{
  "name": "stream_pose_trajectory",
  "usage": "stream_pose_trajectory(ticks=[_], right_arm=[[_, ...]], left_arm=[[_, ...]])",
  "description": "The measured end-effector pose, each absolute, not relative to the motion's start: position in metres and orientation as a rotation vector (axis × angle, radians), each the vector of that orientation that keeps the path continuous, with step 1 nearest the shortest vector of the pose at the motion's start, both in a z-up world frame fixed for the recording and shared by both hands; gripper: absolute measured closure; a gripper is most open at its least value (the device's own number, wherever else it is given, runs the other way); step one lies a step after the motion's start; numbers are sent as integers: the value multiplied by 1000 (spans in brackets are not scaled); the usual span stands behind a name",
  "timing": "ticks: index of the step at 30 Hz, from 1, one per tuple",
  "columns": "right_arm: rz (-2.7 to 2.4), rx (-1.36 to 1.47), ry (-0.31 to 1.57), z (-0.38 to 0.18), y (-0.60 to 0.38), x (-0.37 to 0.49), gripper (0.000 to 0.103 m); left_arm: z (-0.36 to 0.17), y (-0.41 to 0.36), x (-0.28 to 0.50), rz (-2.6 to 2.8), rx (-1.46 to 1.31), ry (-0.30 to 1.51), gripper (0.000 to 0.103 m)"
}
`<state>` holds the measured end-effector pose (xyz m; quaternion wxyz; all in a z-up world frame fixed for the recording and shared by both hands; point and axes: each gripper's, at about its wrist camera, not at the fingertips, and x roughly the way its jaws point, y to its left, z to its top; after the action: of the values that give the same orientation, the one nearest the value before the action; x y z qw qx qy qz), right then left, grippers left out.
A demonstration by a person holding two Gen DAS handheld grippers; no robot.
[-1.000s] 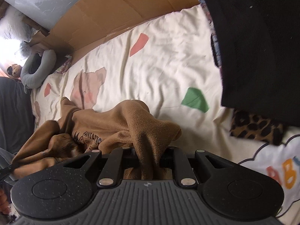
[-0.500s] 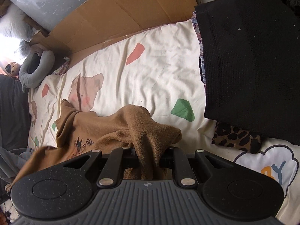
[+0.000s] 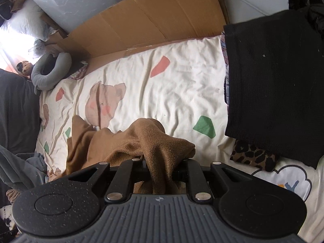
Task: Fold clothes
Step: 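Lift and spread the sweatshirt flat with both tools, pulling apart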
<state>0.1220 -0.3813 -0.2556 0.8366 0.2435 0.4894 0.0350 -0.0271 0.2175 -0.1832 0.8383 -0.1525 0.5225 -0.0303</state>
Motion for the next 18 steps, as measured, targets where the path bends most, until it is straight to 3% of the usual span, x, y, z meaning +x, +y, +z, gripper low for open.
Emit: stream_pose_trajectory(ticks=[18], right_arm=[[112,485,1018,-244,-368,112,90]], left_arm=[[-178,200,-105,-129,-426,1295,99]])
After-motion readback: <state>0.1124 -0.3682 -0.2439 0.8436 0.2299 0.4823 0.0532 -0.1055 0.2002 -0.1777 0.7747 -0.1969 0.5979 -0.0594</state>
